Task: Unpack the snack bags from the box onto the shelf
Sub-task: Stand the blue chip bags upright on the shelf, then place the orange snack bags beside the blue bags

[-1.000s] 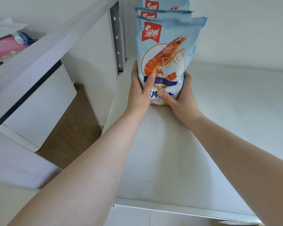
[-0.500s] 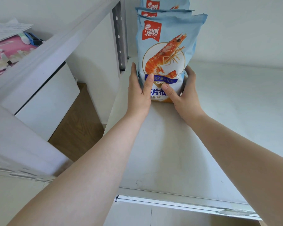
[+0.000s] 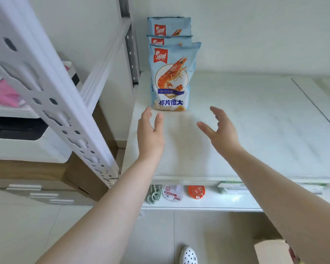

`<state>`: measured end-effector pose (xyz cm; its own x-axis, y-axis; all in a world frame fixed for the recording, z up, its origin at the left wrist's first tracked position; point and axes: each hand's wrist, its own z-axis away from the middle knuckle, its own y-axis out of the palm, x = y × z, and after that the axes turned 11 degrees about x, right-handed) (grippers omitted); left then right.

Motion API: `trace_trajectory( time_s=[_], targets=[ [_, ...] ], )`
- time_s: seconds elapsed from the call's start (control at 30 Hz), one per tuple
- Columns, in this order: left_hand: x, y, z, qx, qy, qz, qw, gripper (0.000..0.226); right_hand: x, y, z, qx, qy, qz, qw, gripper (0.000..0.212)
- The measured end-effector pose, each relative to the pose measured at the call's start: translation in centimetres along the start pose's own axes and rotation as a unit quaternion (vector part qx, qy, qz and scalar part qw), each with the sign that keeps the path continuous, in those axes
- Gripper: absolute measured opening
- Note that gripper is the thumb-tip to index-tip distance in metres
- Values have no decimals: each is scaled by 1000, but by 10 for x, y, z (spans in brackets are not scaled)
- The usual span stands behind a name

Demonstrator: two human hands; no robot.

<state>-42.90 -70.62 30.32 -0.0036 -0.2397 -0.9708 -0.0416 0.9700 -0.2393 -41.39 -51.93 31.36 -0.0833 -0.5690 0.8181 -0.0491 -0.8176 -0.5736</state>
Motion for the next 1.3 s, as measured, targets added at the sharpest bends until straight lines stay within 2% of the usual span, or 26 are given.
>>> trace_trajectory(
  time_s=[0.2, 0.33, 0.5, 0.63, 0.73, 0.83, 1.1, 1.3],
  targets=[
    [-38, 10, 132, 204, 95, -70, 972, 44, -11, -42, 149, -12, 50, 49, 997, 54],
    [-37, 32, 197, 308, 80, -115, 941, 45, -45, -65, 246, 8, 124, 112, 986, 55],
    [-31, 73, 272, 428, 99, -238, 866, 51, -92, -88, 361, 27, 206, 157, 966, 60],
    [-33, 114, 336, 518, 136, -314, 784, 56, -131, -113, 452, 16, 249, 190, 950, 61],
    [-40, 151, 385, 548, 164, -342, 746, 57, -156, -139, 515, -6, 288, 189, 939, 64],
    [-47, 193, 441, 567, 162, -353, 726, 58, -180, -168, 579, -26, 313, 176, 933, 64],
    [-61, 284, 571, 592, 129, -379, 700, 58, -228, -238, 720, -62, 350, 152, 922, 63],
    [-62, 332, 608, 605, 84, -388, 690, 59, -258, -275, 754, -85, 383, 121, 912, 63]
  ],
)
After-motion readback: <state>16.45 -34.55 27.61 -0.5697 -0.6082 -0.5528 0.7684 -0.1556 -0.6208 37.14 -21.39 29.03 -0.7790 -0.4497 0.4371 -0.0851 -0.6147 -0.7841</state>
